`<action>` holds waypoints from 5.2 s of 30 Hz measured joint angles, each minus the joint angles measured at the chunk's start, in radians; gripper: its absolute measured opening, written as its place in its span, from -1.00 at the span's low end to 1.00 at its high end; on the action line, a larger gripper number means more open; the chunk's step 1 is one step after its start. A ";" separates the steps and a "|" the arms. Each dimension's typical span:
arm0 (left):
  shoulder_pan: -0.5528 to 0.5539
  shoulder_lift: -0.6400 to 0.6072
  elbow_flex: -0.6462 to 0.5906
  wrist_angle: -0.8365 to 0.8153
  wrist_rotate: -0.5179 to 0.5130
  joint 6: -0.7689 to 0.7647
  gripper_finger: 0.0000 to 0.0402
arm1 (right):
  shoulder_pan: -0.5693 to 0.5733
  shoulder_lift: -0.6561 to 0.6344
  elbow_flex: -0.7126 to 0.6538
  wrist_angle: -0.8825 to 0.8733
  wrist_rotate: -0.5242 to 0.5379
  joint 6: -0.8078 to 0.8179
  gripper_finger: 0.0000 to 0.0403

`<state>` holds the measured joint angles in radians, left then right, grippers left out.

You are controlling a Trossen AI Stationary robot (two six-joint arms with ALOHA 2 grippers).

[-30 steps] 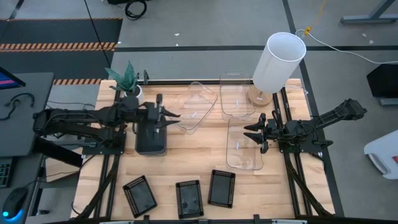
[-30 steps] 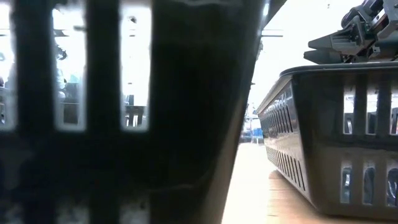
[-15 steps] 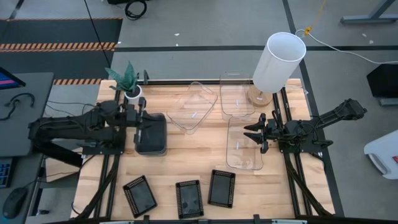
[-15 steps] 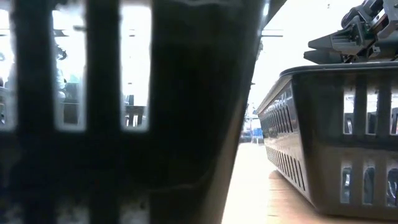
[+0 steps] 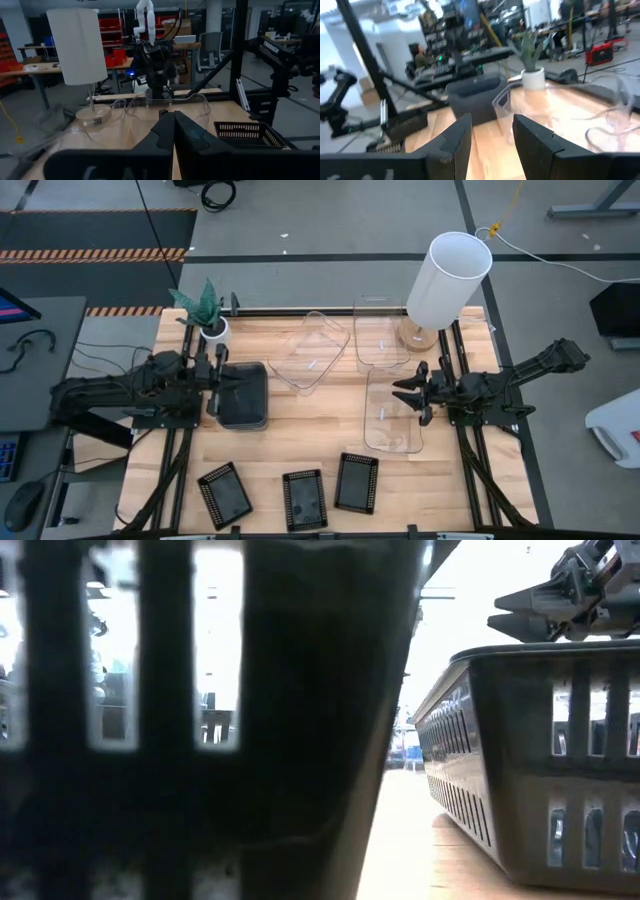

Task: Stack baskets by color
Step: Stack the bottom transparent bin on top of the top left transparent bin

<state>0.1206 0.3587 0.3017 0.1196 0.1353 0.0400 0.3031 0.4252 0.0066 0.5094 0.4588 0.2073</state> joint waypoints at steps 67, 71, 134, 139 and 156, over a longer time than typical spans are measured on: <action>0.000 -0.294 -0.198 -0.048 -0.127 -0.139 -0.86 | -0.463 0.577 0.806 -1.633 -0.219 0.256 0.00; 0.000 -0.294 -0.198 -0.048 -0.127 -0.139 -0.86 | -0.492 0.599 0.806 -1.653 -0.228 0.216 0.06; 0.000 -0.293 -0.198 -0.049 -0.127 -0.139 -0.84 | -0.595 0.822 0.876 -1.646 -0.360 0.058 -0.97; 0.000 -0.293 -0.198 -0.049 -0.127 -0.139 -0.87 | -0.595 0.823 0.980 -1.732 -0.329 0.007 -0.97; 0.000 -0.293 -0.198 -0.049 -0.127 -0.139 -0.87 | -0.596 0.822 1.236 -1.878 -0.304 -0.151 -0.97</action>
<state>0.1203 0.0654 0.1040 0.0711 0.0082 -0.0990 -0.2934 1.2472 1.2430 -1.3688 0.1545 0.0560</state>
